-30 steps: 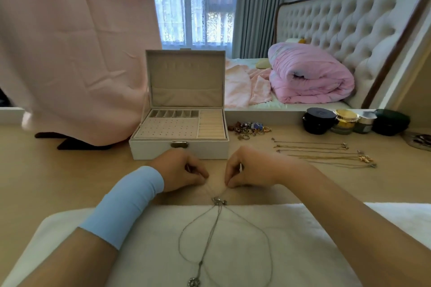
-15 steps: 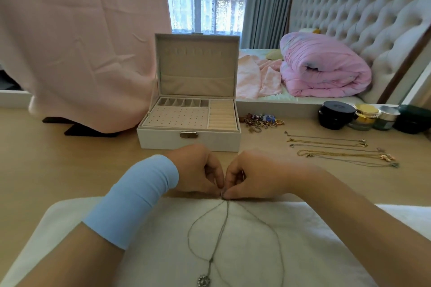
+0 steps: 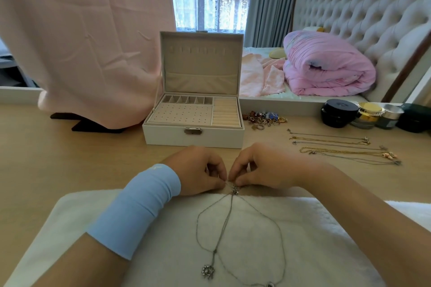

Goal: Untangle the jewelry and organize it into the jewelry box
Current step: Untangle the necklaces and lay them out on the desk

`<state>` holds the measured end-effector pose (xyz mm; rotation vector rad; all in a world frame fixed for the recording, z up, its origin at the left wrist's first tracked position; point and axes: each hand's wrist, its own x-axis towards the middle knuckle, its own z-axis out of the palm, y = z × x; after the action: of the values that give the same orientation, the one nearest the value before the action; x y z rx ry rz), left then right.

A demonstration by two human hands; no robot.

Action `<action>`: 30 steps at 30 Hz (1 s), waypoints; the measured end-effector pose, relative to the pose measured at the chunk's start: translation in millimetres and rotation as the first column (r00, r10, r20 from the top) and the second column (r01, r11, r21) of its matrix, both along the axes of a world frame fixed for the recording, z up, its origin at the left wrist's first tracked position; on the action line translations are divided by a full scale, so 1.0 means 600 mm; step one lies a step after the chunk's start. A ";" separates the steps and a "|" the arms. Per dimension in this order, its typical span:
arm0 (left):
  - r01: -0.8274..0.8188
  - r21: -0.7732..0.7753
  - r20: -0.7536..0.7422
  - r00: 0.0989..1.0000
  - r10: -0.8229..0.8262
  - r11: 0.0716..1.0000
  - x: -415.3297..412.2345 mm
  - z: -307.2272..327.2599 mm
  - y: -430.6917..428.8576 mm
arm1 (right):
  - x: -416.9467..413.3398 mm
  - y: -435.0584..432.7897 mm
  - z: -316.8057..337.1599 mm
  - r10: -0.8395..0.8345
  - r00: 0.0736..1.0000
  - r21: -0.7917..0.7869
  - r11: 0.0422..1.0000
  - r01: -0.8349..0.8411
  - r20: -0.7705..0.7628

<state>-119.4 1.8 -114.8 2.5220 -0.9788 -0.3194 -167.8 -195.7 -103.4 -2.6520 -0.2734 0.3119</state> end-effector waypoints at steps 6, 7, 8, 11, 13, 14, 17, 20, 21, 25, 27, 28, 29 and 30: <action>-0.029 -0.012 0.014 0.999 0.029 1.000 0.002 -0.004 0.005 | -0.002 0.011 0.003 0.057 0.997 -0.172 0.984 -0.046 0.057; -0.027 -0.010 0.027 0.999 0.027 1.000 0.002 -0.004 0.003 | -0.003 0.013 0.003 0.080 0.995 -0.211 0.975 -0.067 0.054; -0.025 -0.007 0.040 0.999 0.025 1.000 0.002 -0.005 0.001 | -0.004 0.014 0.002 0.098 0.994 -0.240 0.967 -0.085 0.043; -0.017 0.007 0.060 0.998 0.016 1.000 0.003 -0.005 -0.001 | -0.007 0.010 0.004 0.099 0.995 -0.231 0.969 -0.091 0.022; -0.019 -0.012 0.068 0.997 0.020 1.000 0.003 -0.008 0.000 | -0.007 0.002 0.010 0.057 0.998 -0.132 0.990 -0.052 0.033; -0.021 -0.047 0.070 0.997 0.025 0.999 0.002 -0.010 -0.002 | -0.006 -0.002 0.013 0.033 0.999 -0.070 0.997 -0.031 0.035; -0.051 -0.197 -0.007 0.999 0.050 0.979 -0.005 -0.013 -0.010 | -0.006 -0.008 0.017 0.004 1.000 0.140 0.990 -0.005 0.007; -0.091 -0.256 -0.145 0.988 0.054 0.963 -0.007 -0.014 -0.015 | -0.005 -0.006 0.016 0.019 0.999 0.279 0.960 -0.008 -0.038; -0.101 -0.274 -0.184 0.982 0.051 0.956 -0.007 -0.013 -0.016 | -0.005 -0.004 0.016 0.023 0.999 0.289 0.957 -0.008 -0.047; -0.126 -0.329 -0.320 0.947 0.015 0.936 -0.010 -0.003 -0.013 | -0.002 -0.005 0.015 0.015 0.998 0.302 0.953 0.002 -0.054; -0.099 -0.310 -0.289 0.957 0.006 0.946 -0.009 -0.003 -0.012 | -0.003 -0.008 0.016 -0.001 0.998 0.299 0.954 0.021 -0.068; -0.088 -0.298 -0.262 0.965 0.007 0.950 -0.008 -0.005 -0.012 | -0.003 -0.009 0.018 -0.007 0.997 0.293 0.956 0.029 -0.078; -0.082 -0.297 -0.240 0.971 0.008 0.951 -0.008 -0.007 -0.012 | -0.004 -0.010 0.019 -0.013 0.996 0.292 0.956 0.038 -0.086; -0.087 -0.304 -0.227 0.974 0.017 0.949 -0.008 -0.009 -0.013 | -0.004 -0.010 0.019 -0.022 0.996 0.299 0.953 0.048 -0.089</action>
<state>-124.0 -5.8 -120.4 2.1670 -0.8033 -0.3873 -170.0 -201.7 -92.3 -2.3343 -0.2264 0.3414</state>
